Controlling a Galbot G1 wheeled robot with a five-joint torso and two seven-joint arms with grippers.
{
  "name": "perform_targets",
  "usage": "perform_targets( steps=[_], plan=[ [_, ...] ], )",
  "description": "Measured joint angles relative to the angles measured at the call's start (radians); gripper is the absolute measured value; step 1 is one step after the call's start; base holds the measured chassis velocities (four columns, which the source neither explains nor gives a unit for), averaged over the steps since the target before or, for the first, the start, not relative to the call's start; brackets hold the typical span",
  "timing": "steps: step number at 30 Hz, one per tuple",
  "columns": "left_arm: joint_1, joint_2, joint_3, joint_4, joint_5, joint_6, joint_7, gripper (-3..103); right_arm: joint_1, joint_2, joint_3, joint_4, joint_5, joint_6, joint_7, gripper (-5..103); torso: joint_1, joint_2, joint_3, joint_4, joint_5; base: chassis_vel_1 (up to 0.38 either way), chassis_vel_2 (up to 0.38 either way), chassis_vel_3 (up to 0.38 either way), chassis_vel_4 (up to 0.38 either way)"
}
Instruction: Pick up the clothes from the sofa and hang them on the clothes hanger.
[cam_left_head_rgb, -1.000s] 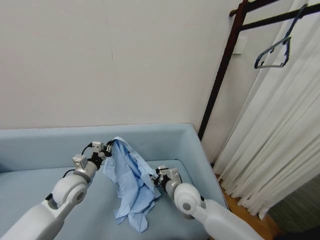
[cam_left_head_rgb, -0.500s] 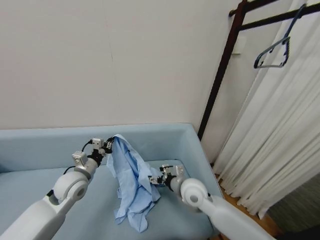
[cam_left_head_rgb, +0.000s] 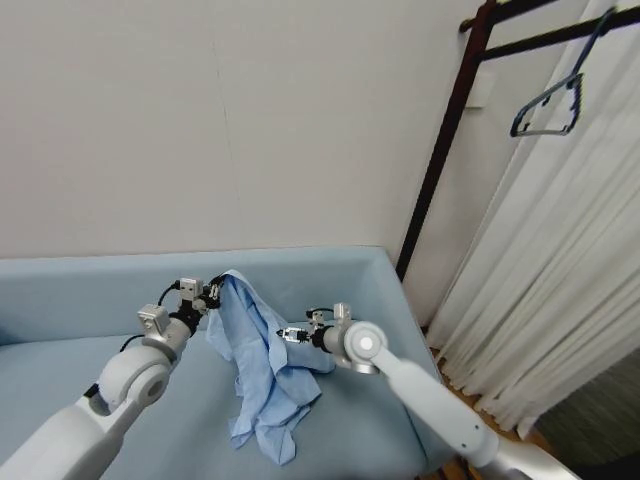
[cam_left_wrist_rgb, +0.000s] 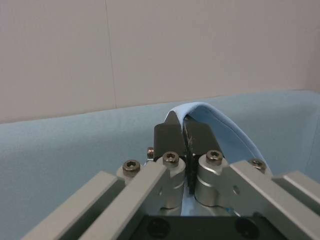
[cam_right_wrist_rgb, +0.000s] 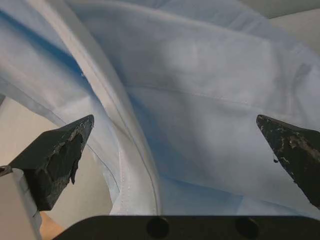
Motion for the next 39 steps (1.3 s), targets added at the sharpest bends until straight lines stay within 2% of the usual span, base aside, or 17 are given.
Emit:
perform_targets(
  steps=[5,7,9,12,13,14,17,21,23,26,27,30,33,35,39],
  plan=[
    [-0.001,0.006,0.000,-0.004,-0.007,0.003,-0.001,0,-0.022,0.022,-0.018,-0.019,-0.078,0.015,-0.035,102,0.000,0.000,0.000,0.0000,0.0000,0.000,0.000,0.000,0.000],
    [-0.001,0.009,-0.002,-0.007,-0.011,0.004,-0.002,0,-0.028,0.031,-0.023,-0.023,-0.095,0.024,-0.035,98,0.000,0.000,0.000,0.0001,0.0000,0.000,0.000,0.000,0.000],
    [0.000,0.010,-0.004,-0.007,-0.011,0.004,-0.003,0,-0.029,0.033,-0.025,-0.023,-0.098,0.025,-0.035,98,0.000,0.000,0.000,0.0001,0.0000,0.000,0.000,0.000,0.000],
    [0.012,0.011,-0.017,-0.009,-0.011,0.005,-0.004,0,-0.037,0.036,-0.036,-0.023,-0.133,0.040,-0.036,83,0.000,0.000,0.000,0.0001,0.0000,0.000,0.000,0.000,0.000],
    [0.012,0.011,-0.017,-0.009,-0.011,0.005,-0.004,0,-0.037,0.036,-0.036,-0.023,-0.133,0.040,-0.036,83,0.000,0.000,0.000,0.0001,0.0000,0.000,0.000,0.000,0.000],
    [0.015,0.011,-0.020,-0.011,-0.012,0.005,-0.004,0,-0.039,0.037,-0.041,-0.023,-0.150,0.044,-0.039,77,0.000,0.000,0.000,0.0001,0.0000,0.000,0.000,0.000,0.000],
    [0.019,0.010,-0.024,-0.012,-0.012,0.005,-0.005,0,-0.042,0.038,-0.051,-0.023,-0.191,0.056,-0.045,71,0.000,0.000,0.000,0.0001,0.0000,0.000,0.000,0.000,0.000],
    [0.021,0.000,-0.026,-0.012,-0.012,0.005,-0.005,0,-0.038,0.048,-0.084,-0.034,-0.298,0.097,-0.050,49,0.000,0.000,0.000,0.0001,0.0000,0.000,0.000,0.000,0.000],
    [0.021,-0.002,-0.026,-0.012,-0.012,0.006,-0.005,0,-0.036,0.052,-0.089,-0.034,-0.309,0.102,-0.047,49,0.000,0.000,0.000,0.0001,0.0000,0.000,0.000,0.000,0.000],
    [0.025,-0.005,-0.030,-0.012,-0.011,0.006,-0.006,0,-0.029,0.058,-0.103,-0.033,-0.339,0.107,-0.031,33,0.000,0.000,0.000,0.0001,0.0000,0.000,0.000,0.000,0.000],
    [0.025,-0.005,-0.030,-0.012,-0.011,0.006,-0.006,0,-0.029,0.058,-0.103,-0.033,-0.339,0.107,-0.031,33,0.000,0.000,0.000,0.0001,0.0000,0.000,0.000,0.000,0.000],
    [0.039,-0.007,-0.042,-0.012,-0.011,0.006,-0.007,0,-0.028,0.058,-0.109,-0.032,-0.402,0.119,-0.027,16,0.000,0.000,0.000,0.0001,0.0001,0.000,0.000,0.000,0.000],
    [0.053,-0.008,-0.051,-0.012,-0.011,0.006,-0.007,0,-0.029,0.052,-0.109,-0.026,-0.427,0.124,-0.024,11,0.000,0.000,0.000,0.0002,0.0001,0.000,0.000,0.000,0.000],
    [0.066,-0.008,-0.056,-0.008,-0.013,0.006,-0.007,0,-0.030,0.035,-0.110,-0.011,-0.436,0.127,-0.023,2,0.000,0.000,0.000,0.0002,0.0001,0.000,0.000,0.000,0.000],
    [0.074,-0.012,-0.057,0.004,-0.014,0.006,-0.007,0,-0.030,0.004,-0.112,0.014,-0.450,0.127,-0.022,1,0.000,0.000,0.000,0.0000,0.0001,0.000,0.000,0.000,0.000]
  ],
)
